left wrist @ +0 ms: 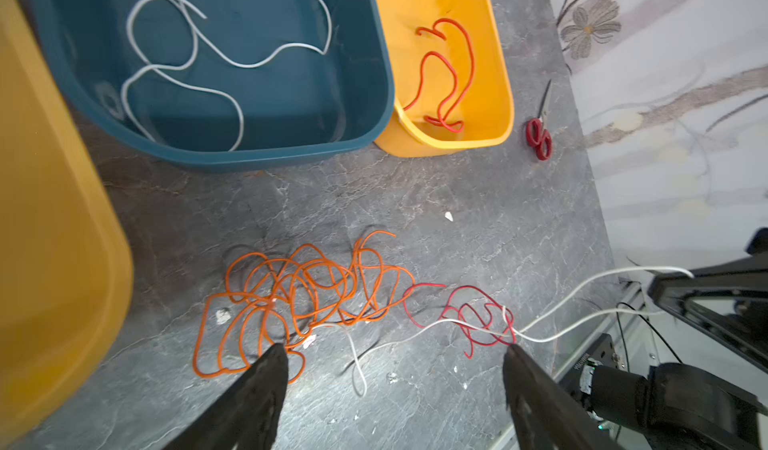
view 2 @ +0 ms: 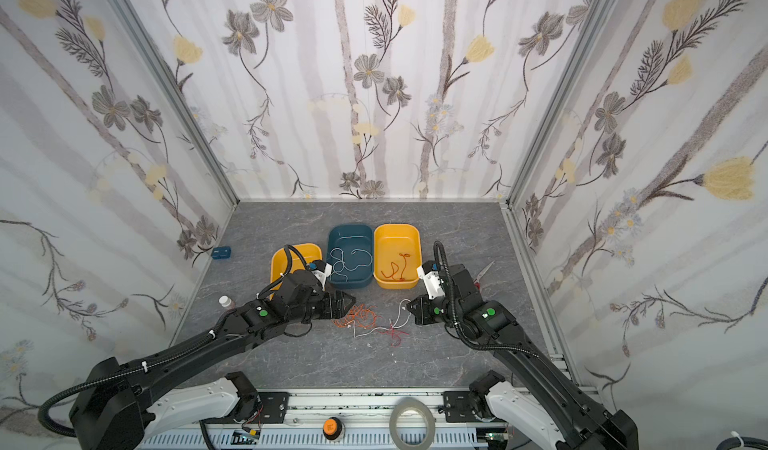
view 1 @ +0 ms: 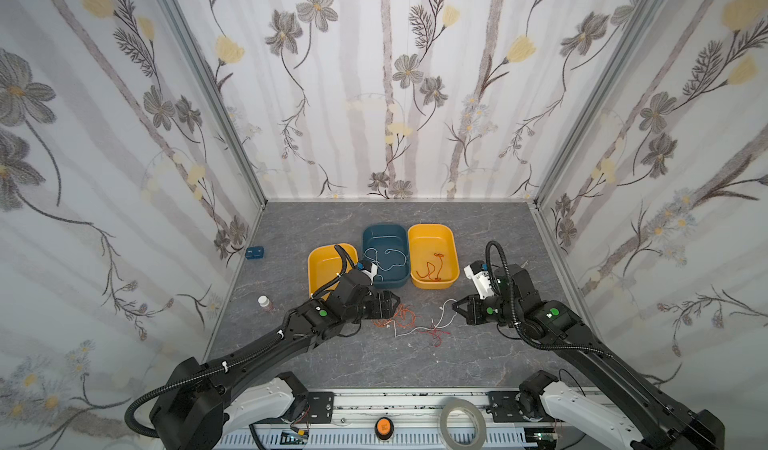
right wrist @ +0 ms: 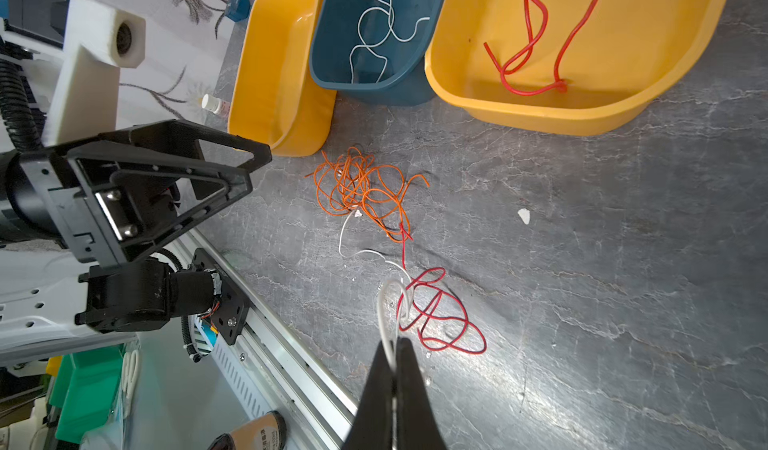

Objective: Untangle the cables
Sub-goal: 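Pull the white wire from the tangle with the right gripper while the left holds it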

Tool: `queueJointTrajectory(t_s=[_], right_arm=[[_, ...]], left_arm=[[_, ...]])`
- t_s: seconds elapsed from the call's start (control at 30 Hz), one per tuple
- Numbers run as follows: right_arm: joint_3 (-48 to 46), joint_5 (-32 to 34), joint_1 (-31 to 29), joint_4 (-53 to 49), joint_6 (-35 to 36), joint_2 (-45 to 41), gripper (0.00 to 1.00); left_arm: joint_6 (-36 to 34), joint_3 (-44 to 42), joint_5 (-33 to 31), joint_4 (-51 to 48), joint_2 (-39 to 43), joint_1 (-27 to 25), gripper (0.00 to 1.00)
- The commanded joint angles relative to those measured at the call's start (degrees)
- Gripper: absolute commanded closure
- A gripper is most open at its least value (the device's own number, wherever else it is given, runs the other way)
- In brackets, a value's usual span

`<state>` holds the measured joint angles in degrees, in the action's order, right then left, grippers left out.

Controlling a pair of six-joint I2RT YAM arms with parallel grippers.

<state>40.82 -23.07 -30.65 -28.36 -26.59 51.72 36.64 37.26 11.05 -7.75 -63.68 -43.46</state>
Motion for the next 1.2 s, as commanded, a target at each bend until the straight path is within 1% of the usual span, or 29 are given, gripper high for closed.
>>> queueJointTrajectory(t_s=[0.0, 0.13, 0.27, 0.33, 0.4, 0.53, 0.7, 0.83, 0.9, 0.97, 1.1, 1.17], right_arm=[[-0.5, -2.1, -0.2, 5.3, -2.0, 0.2, 0.99], [-1.1, -3.5, -0.2, 8.4, -3.8, 0.6, 0.99], [-1.3, -3.3, -0.3, 8.4, -4.3, 0.7, 0.99], [-1.5, -3.0, -0.3, 8.3, -4.4, 0.3, 0.99], [-1.6, -2.9, -0.3, 8.2, -4.5, -0.3, 0.99], [-1.4, -2.9, -0.3, 7.6, -4.3, -1.8, 0.99], [-1.3, -2.5, -0.2, 6.3, -3.6, -3.7, 0.99], [-1.4, -2.3, -0.2, 6.1, -3.5, -4.3, 0.99], [-1.4, -2.3, -0.2, 6.0, -3.6, -4.4, 0.99], [-1.1, -2.0, -0.1, 5.6, -3.2, -4.6, 0.99], [0.0, 0.0, 1.0, 3.2, -2.0, -6.8, 0.99], [0.7, 0.7, 2.9, 1.6, -1.4, -8.1, 0.99]], left_arm=[[-0.9, -1.2, 6.1, 7.7, -1.5, -1.0, 0.19], [0.5, -0.5, 8.7, 14.7, -7.5, -2.9, 0.26], [0.3, 1.2, 10.2, 18.1, -13.4, -4.7, 0.29], [0.1, 1.8, 9.8, 18.9, -16.3, -5.1, 0.32], [-0.3, 2.9, 8.9, 17.7, -19.0, -5.1, 0.35], [-2.2, 5.5, 4.3, 13.0, -24.3, -5.1, 0.41], [-2.5, 7.7, 5.6, 12.9, -30.3, -4.7, 0.42], [-3.4, 9.7, 3.5, 10.0, -33.6, -4.8, 0.44], [-3.8, 10.3, 2.4, 9.1, -34.9, -4.8, 0.47], [-3.7, 10.6, 2.2, 9.1, -35.9, -4.7, 0.53], [-3.6, 10.5, 1.2, 8.4, -36.4, -4.8, 0.72], [-3.4, 10.3, 0.4, 8.0, -36.2, -4.7, 0.82]])
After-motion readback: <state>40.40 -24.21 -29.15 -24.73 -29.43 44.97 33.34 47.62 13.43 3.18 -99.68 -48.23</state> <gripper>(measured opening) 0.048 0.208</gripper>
